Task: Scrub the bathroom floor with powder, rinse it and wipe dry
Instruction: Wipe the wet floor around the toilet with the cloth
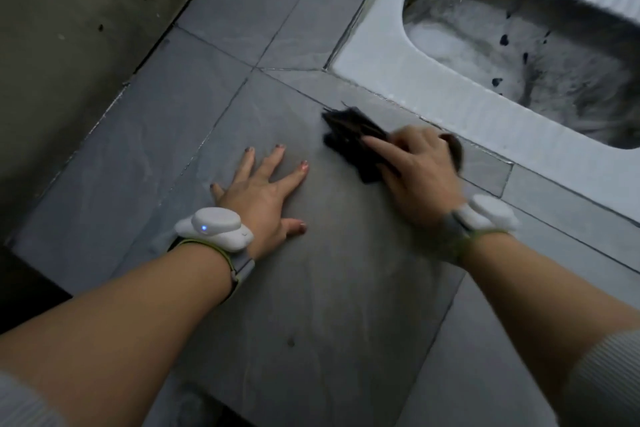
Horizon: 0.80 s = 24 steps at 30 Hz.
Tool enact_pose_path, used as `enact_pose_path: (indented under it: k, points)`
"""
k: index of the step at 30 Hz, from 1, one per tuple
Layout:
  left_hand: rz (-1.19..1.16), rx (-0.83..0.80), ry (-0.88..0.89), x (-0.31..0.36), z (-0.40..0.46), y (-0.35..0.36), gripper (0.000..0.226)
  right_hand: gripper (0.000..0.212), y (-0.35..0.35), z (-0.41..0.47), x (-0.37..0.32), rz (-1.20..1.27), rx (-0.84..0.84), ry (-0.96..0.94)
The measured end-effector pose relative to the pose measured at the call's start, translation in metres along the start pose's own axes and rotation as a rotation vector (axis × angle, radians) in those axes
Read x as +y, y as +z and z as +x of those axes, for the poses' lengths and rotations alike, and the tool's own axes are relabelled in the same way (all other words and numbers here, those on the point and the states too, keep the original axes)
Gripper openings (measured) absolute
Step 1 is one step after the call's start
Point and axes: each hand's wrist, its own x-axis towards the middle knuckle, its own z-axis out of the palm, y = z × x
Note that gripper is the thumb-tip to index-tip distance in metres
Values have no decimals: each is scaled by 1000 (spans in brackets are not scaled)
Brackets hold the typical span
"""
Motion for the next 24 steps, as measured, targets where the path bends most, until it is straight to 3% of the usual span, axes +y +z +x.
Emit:
enact_pose_path:
  k: [2,4,6,8,11,13,15,18,20,22,24]
  points:
    - [-7,-13,16,-4,3,-3,89,35,-7,-30,16,-74,116,131]
    - [-16,-21,42,-10,5,-4,85,37,-4,-35,15,-160,216,473]
    - [-37,21,113,-17,6,-5,76,37,5,-4,-4,-209,234,896]
    - [-145,102,198,-26,2,-6,68,38,19,38,-29,-213,164,1068]
    - [-312,287,144,-79,-4,-21,63,45,61,117,-100,-108,2,733]
    - [-272,401,33,-121,-2,-24,63,53,84,149,-156,-61,-145,448]
    - [-155,355,-154,-159,-5,-18,65,57,97,155,-199,-52,-265,70]
    - [-131,208,-270,-185,-14,-5,85,43,97,139,-193,117,-241,-343]
    - [-124,237,-239,-185,-15,-4,86,37,96,141,-163,153,-120,-286]
    - [-119,236,-222,-186,-14,-5,86,39,99,159,-162,122,17,116]
    - [-180,227,-240,-188,-17,-10,84,47,106,177,-196,11,14,535]
